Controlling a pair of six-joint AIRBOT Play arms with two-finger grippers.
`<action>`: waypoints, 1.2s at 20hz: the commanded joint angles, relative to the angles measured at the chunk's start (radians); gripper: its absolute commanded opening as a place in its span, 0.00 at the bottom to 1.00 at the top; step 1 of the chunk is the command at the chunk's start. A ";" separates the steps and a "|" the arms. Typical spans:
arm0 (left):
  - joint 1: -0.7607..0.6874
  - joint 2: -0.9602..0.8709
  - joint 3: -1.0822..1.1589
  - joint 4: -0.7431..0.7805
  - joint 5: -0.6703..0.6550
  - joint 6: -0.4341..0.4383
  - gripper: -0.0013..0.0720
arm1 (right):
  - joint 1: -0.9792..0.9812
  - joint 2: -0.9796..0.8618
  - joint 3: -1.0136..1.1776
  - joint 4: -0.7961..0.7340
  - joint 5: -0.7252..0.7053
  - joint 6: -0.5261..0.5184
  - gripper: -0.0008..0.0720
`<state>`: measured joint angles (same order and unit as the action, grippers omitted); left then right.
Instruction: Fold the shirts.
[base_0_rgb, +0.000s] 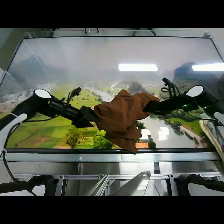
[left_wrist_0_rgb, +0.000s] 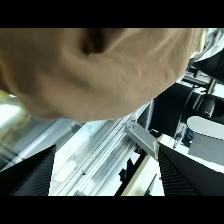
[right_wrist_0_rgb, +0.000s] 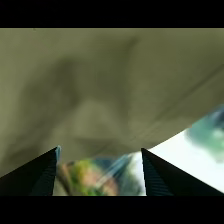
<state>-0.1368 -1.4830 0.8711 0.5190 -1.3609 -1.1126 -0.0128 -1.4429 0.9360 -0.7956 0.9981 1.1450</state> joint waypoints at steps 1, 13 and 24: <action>-0.103 0.014 -0.099 -0.085 0.150 0.055 0.98 | -0.116 -0.076 0.055 0.015 -0.032 0.014 0.80; -0.154 0.014 0.069 -0.086 0.230 0.055 0.03 | -0.004 -0.257 0.079 0.405 0.053 -0.238 0.03; 0.103 0.208 0.639 -0.257 -0.232 -0.077 0.04 | -0.361 0.346 0.406 0.201 0.289 -0.158 0.03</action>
<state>-0.1268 -1.3609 1.3575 0.2913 -1.5234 -1.1263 -0.2752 -1.3148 1.2705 -0.5682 1.3006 0.9672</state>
